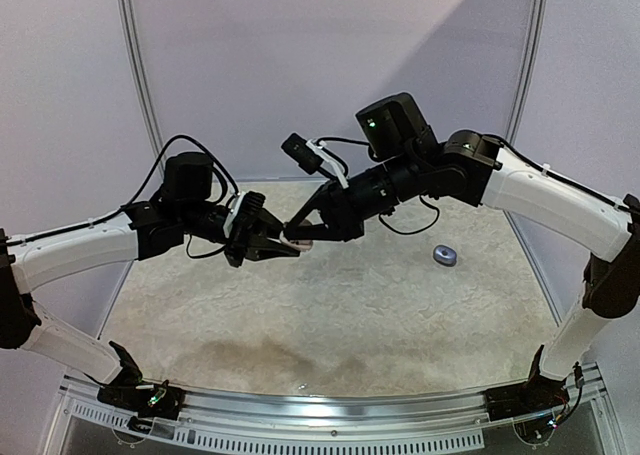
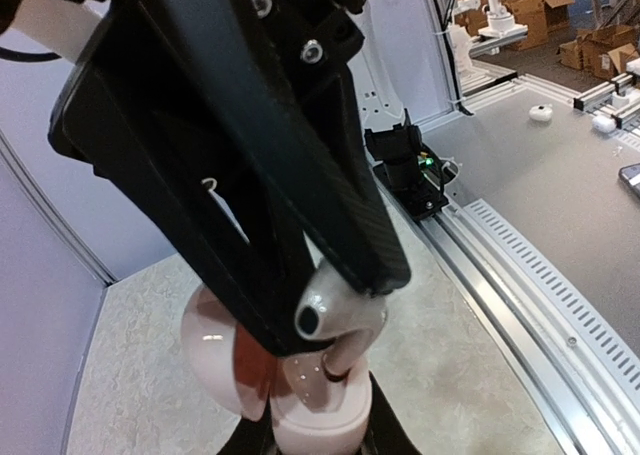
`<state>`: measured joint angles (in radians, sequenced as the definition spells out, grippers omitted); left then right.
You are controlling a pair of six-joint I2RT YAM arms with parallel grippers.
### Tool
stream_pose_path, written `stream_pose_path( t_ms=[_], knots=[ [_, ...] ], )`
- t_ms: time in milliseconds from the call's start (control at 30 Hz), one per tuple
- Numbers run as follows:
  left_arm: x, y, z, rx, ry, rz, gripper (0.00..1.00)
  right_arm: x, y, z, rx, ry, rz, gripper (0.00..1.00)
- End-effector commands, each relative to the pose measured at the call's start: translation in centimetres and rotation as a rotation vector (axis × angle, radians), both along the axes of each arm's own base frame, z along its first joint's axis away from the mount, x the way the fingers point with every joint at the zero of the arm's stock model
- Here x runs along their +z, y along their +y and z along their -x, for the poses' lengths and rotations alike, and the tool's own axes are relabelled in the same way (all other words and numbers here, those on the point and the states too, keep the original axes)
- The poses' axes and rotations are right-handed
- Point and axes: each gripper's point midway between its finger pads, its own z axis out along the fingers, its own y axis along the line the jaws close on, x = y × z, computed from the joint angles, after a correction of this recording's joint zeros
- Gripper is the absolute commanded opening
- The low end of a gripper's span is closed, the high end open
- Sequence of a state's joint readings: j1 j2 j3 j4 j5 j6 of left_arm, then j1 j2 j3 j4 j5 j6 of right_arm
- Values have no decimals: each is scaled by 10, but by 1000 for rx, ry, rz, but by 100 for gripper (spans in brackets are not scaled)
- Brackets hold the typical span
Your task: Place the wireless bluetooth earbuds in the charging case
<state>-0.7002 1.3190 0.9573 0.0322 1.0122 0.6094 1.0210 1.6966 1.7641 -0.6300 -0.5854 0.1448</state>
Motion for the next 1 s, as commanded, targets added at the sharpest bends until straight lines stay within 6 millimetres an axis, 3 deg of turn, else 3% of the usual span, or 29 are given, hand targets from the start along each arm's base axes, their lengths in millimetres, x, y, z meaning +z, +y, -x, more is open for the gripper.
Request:
stream_pose_path(
  t_ms=[0, 200, 700, 967],
  knots=[
    [17, 3, 6, -31, -97, 62, 0, -43, -10, -13, -70, 52, 159, 3],
    [18, 4, 10, -45, -37, 59, 0, -42, -11, -25, -120, 26, 165, 7],
    [22, 4, 12, -48, 60, 48, 0, -56, -16, -30, -139, 27, 219, 18],
    [22, 3, 12, -51, 67, 47, 0, -54, -16, -34, -153, 23, 212, 18]
  ],
)
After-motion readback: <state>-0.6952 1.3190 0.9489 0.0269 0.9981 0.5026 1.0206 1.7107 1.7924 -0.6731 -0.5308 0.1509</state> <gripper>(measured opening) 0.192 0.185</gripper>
